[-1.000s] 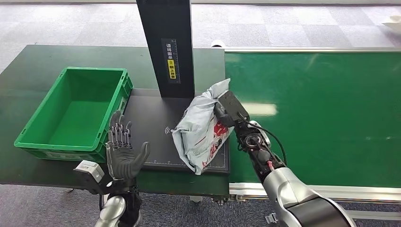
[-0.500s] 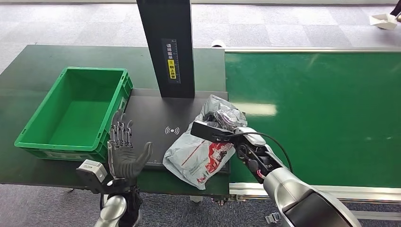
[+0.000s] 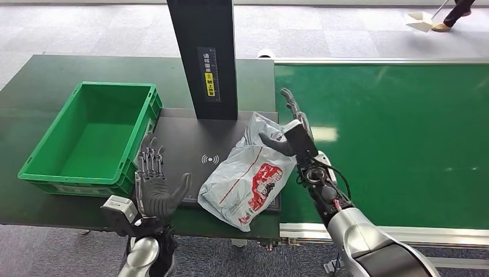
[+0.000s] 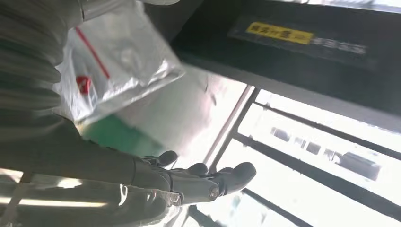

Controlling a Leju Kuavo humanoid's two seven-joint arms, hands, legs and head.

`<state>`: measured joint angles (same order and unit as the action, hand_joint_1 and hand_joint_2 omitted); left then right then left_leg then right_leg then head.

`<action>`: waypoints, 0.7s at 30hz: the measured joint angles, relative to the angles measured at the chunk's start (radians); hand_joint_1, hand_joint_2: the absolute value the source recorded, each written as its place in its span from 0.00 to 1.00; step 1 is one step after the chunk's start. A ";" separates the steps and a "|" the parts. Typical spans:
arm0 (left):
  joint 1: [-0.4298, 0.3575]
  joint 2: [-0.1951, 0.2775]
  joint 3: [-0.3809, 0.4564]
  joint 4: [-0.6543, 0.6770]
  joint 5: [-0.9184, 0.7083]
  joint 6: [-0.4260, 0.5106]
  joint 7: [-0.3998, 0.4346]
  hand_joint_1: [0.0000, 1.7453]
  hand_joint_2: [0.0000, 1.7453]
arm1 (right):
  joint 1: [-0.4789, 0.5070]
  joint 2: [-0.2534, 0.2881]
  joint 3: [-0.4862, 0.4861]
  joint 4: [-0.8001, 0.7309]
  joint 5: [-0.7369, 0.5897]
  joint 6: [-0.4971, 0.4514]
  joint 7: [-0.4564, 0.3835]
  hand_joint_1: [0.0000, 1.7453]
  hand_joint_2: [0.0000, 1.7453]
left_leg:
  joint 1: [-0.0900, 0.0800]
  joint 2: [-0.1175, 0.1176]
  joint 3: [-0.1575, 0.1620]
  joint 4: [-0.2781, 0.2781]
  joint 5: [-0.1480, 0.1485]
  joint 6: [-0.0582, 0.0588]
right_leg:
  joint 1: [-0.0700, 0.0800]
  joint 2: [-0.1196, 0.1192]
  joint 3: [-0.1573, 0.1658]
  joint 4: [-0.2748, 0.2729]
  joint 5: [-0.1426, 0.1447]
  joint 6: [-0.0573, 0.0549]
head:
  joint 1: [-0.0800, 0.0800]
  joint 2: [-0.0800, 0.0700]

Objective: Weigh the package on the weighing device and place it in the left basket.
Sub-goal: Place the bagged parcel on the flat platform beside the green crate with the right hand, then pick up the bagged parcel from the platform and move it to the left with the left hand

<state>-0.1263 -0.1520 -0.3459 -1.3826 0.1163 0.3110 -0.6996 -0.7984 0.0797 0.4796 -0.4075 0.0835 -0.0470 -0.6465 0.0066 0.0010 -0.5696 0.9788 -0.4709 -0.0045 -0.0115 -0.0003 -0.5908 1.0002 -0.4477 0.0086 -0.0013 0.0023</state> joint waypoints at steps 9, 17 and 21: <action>-0.026 -0.003 -0.020 0.034 -0.002 -0.017 0.000 0.00 1.00 | 0.086 0.010 -0.260 -0.128 -0.255 0.306 0.100 0.00 1.00 | 0.000 0.000 0.000 0.000 0.000 0.000 | 0.000 0.000 0.000 0.000 0.000 0.000 | 0.000 0.000; -0.043 -0.004 -0.021 0.066 -0.214 0.114 0.048 0.00 1.00 | 0.248 -0.008 -0.303 -0.327 -0.401 0.411 0.253 0.00 0.50 | 0.000 0.000 0.000 0.000 0.000 0.000 | 0.000 0.000 -0.001 0.000 0.000 0.000 | 0.000 0.000; -0.068 -0.012 -0.025 0.117 -0.301 0.132 0.095 0.00 1.00 | 0.352 -0.027 -0.299 -0.452 -0.391 0.314 0.293 0.00 0.25 | 0.000 0.000 0.000 0.000 0.000 0.000 | 0.000 0.000 0.000 0.000 0.000 0.000 | 0.000 0.000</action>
<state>-0.1939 -0.1638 -0.3712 -1.2656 -0.1844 0.4430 -0.6049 -0.4469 0.0523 0.1807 -0.8593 -0.3079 0.2673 -0.3533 0.0066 0.0007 -0.5700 0.9788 -0.4711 -0.0045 -0.0115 -0.0006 -0.5912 0.9999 -0.4479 0.0084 -0.0014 0.0023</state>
